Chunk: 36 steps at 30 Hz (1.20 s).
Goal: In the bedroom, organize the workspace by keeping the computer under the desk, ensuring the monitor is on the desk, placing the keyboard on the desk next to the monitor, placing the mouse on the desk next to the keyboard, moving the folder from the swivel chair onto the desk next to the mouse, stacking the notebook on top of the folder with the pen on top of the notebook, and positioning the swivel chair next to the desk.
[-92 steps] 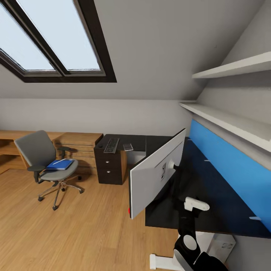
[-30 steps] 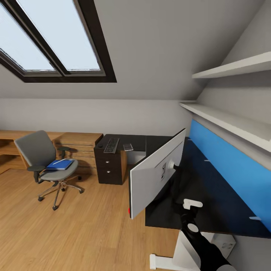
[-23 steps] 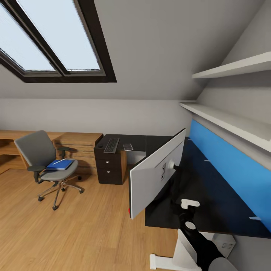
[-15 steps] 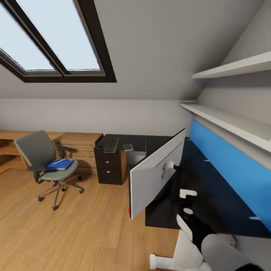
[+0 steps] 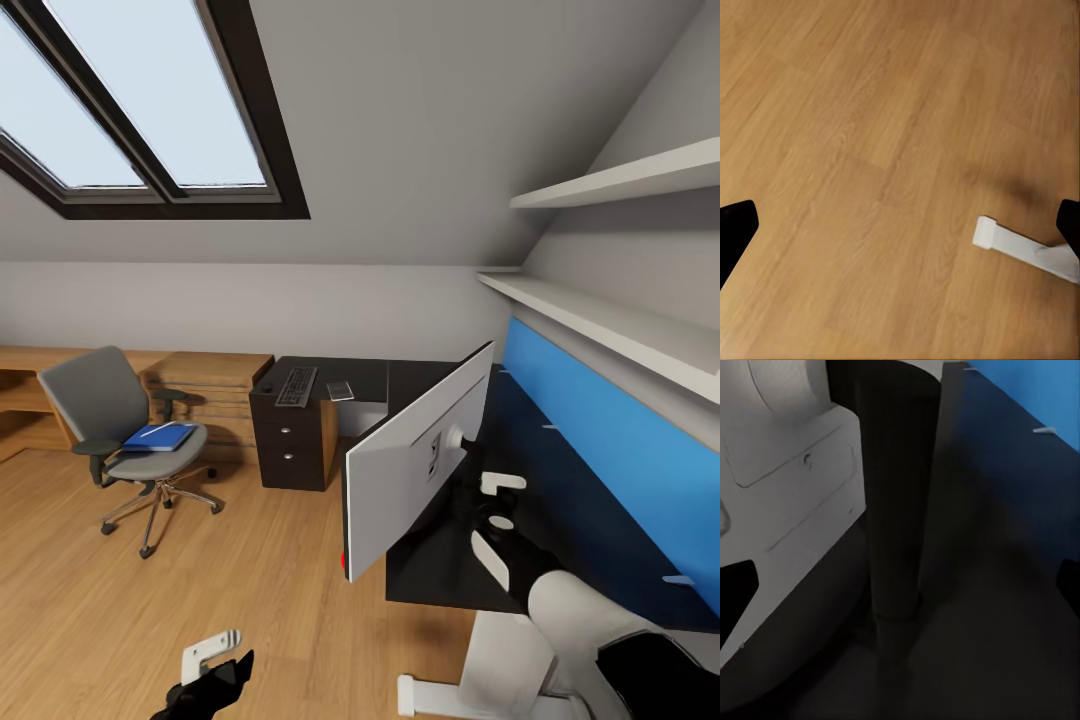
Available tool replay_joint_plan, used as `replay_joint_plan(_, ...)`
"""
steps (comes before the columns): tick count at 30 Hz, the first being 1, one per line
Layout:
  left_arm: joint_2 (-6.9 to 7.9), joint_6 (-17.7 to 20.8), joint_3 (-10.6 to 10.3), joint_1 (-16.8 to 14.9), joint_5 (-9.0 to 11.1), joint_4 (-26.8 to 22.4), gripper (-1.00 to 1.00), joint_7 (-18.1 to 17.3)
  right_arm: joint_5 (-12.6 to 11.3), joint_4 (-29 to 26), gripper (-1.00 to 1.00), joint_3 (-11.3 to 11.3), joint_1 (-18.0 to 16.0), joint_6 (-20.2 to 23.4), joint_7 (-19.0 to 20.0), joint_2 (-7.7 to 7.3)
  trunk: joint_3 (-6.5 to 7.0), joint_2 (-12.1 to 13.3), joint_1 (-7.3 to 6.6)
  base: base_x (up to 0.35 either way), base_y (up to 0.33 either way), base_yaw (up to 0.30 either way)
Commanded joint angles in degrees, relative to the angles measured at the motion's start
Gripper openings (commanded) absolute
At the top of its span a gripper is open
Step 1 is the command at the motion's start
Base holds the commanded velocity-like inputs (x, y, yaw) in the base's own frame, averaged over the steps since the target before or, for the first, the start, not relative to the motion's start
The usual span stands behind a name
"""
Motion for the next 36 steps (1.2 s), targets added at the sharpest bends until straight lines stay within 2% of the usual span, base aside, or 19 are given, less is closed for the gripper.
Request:
replay_joint_plan(1,0.08,0.34,-0.21,-0.11,0.61,-0.43,1.00,0.51,-0.61,0.26,1.00,0.46,-0.13,-0.27,-0.24,-0.05,-0.09,-0.09,0.03,0.000,0.000,0.000)
replay_joint_plan(7,0.12,0.48,-0.41,-0.16,0.57,-1.36,1.00,0.43,-0.79,2.84,1.00,0.34,-0.38,-0.57,-0.22,-0.15,-0.09,-0.09,0.03,0.000,0.000,0.000)
replay_joint_plan(9,0.13,-1.37,-0.97,0.46,0.50,-1.53,1.00,0.39,-0.87,4.33,1.00,0.31,-0.42,-0.98,-0.22,-0.38,-0.09,-0.09,0.03,0.000,0.000,0.000)
replay_joint_plan(13,0.11,-3.15,-1.25,0.83,-0.30,-1.53,1.00,0.36,-0.95,4.91,1.00,0.30,-0.43,-1.25,-0.21,-0.66,-0.09,-0.09,0.03,0.000,0.000,0.000)
replay_joint_plan(14,0.04,-3.74,-1.61,0.93,-1.40,-1.08,1.00,0.36,-0.98,5.08,1.00,0.35,-0.44,-1.31,-0.21,-0.74,-0.09,-0.09,0.03,0.000,0.000,0.000)
replay_joint_plan(18,0.00,-4.09,-2.97,0.98,-2.23,0.06,1.00,0.35,-0.94,5.16,1.00,0.43,-0.44,-1.41,-0.21,-0.75,-0.09,-0.09,0.03,0.039,0.000,0.000)
replay_joint_plan(21,0.03,-4.25,-4.10,1.00,-2.58,0.64,1.00,0.41,-0.93,5.18,1.00,0.46,-0.44,-1.44,-0.21,-0.72,-0.09,-0.09,0.03,0.198,0.000,0.000)
replay_joint_plan(23,0.04,-4.72,-4.36,1.00,-2.62,0.79,1.00,0.43,-0.92,5.19,1.00,0.47,-0.44,-1.44,-0.21,-0.71,-0.09,-0.09,0.03,0.286,0.000,0.000)
replay_joint_plan(24,0.05,-6.59,-4.51,1.01,-2.62,1.13,1.00,0.46,-0.92,5.19,1.00,0.47,-0.44,-1.45,-0.21,-0.73,-0.09,-0.09,0.03,0.038,0.000,0.000)
replay_joint_plan(29,-0.08,-6.85,-4.75,1.01,-2.62,0.90,1.00,0.47,-0.92,5.19,1.00,0.47,-0.44,-1.45,-0.20,-0.79,-0.09,-0.09,0.03,0.013,0.000,0.000)
replay_joint_plan(36,-0.13,-6.97,-5.41,1.01,-2.67,0.74,1.00,0.59,-0.92,5.34,1.00,0.55,-0.44,-1.45,-0.16,-0.76,-1.34,-2.90,1.57,0.002,0.000,0.000)
